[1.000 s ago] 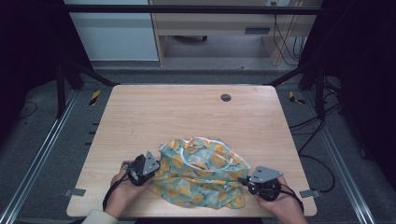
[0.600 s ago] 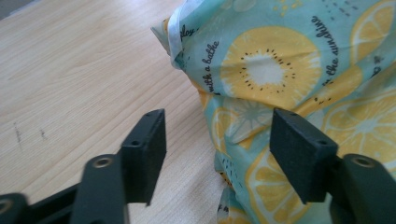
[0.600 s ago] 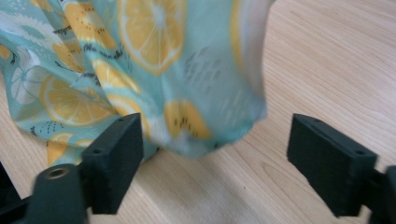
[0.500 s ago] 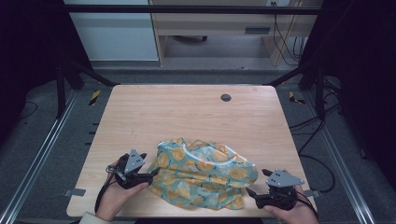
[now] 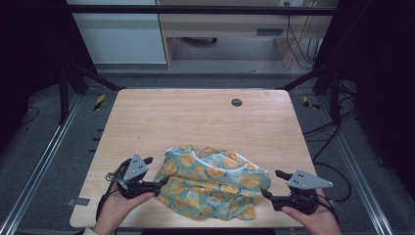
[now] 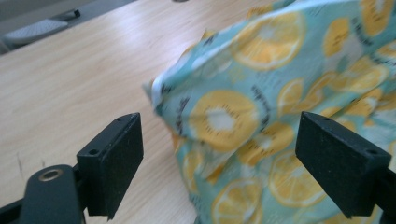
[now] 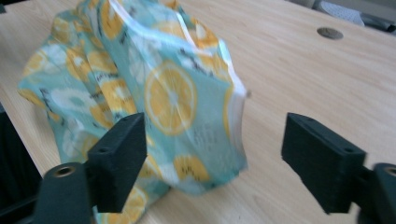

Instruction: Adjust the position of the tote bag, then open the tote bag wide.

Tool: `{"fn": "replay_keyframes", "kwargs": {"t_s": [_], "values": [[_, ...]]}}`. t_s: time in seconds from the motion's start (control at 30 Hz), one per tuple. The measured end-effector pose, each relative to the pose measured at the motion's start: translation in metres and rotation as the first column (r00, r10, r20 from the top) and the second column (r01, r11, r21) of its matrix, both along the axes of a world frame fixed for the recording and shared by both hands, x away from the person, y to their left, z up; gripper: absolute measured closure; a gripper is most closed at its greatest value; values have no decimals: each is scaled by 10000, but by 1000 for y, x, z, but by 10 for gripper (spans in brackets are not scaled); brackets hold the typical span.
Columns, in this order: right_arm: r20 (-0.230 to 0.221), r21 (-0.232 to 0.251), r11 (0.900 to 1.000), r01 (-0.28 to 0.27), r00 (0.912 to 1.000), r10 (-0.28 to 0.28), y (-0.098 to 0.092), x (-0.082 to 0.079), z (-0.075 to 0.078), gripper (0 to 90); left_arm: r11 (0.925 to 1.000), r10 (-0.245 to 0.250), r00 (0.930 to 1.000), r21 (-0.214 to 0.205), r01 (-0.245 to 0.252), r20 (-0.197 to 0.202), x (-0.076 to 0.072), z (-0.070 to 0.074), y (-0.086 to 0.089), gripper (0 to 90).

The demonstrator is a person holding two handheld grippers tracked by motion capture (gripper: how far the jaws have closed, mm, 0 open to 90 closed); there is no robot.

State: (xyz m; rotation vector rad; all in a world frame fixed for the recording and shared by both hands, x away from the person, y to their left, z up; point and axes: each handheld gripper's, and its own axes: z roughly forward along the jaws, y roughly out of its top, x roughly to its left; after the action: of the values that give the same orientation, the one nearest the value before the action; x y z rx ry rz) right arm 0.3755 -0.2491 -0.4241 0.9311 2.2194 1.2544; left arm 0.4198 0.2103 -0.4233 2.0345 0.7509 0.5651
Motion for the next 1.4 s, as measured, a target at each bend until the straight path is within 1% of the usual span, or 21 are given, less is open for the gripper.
{"fn": "replay_keyframes", "kwargs": {"t_s": [0.07,0.17,0.2,0.3,0.43,0.47,0.5,0.53,0.57,0.6,0.63,0.67,0.7,0.8,0.83,1.0,1.2,1.27,1.3,1.33,1.4], "values": [[40,-52,9998,-171,9998,171,4,3,8,289,10000,-94,9999,-3,94,37,0,3,-3,154],[90,-165,9993,-324,9994,326,14,10,19,357,9980,-615,9981,172,614,51,5,14,-23,155],[90,-165,9993,-324,9994,326,14,10,19,357,9980,-615,9981,172,614,51,5,14,-23,156],[74,-247,9988,-425,9991,427,24,18,28,417,9941,-1027,9947,355,1023,104,9,20,-45,155],[-23,-489,9976,-488,9988,487,37,37,39,504,9864,-1548,9877,582,1534,203,13,25,-73,161],[-23,-489,9976,-488,9988,487,37,37,39,504,9864,-1548,9877,582,1534,203,13,25,-73,167],[-138,-572,9966,-597,9982,591,43,48,42,538,9831,-1738,9847,620,1725,157,14,24,-83,171],[-138,-572,9966,-597,9982,591,43,48,42,538,9831,-1738,9847,620,1725,157,14,24,-83,172],[-361,-613,9959,-666,9973,645,49,61,44,552,9810,-1803,9836,744,1792,75,16,22,-90,172],[-361,-613,9959,-666,9973,645,49,61,44,552,9810,-1803,9836,744,1792,75,16,22,-90,173],[-556,-670,9951,-730,9960,693,58,73,43,558,9800,-1829,9831,786,1826,-30,17,18,-94,176],[-556,-670,9951,-730,9960,693,58,73,43,558,9800,-1829,9831,786,1826,-30,17,18,-94,176],[-737,-807,9930,-857,9941,798,67,85,41,556,9793,-1865,9823,773,1871,-150,18,15,-97,176],[-890,-940,9916,-887,9928,803,76,95,38,555,9786,-1865,9821,835,1881,-274,19,12,-98,194],[-1104,-1036,9898,-974,9902,859,84,102,35,549,9791,-1853,9821,787,1875,-348,19,10,-99,200],[-1514,-1423,9830,-1159,9840,941,100,117,26,548,9780,-1875,9813,845,1905,-431,19,6,-98,254],[-1911,-1820,9765,-1158,9783,804,106,127,15,581,9784,-1843,9815,854,1882,-515,17,2,-96,298],[-2003,-1966,9729,-1214,9763,813,108,129,13,619,9784,-1858,9811,822,1898,-540,16,1,-96,303],[-2055,-2106,9704,-1180,9758,740,109,129,10,677,9782,-1870,9806,811,1914,-581,16,0,-95,307],[-2055,-2106,9704,-1180,9758,740,109,129,10,677,9782,-1870,9806,811,1914,-581,16,0,-95,315],[-2213,-2243,9675,-1163,9730,657,109,131,7,779,9758,-1937,9792,912,1986,-602,15,0,-94,337]]}}
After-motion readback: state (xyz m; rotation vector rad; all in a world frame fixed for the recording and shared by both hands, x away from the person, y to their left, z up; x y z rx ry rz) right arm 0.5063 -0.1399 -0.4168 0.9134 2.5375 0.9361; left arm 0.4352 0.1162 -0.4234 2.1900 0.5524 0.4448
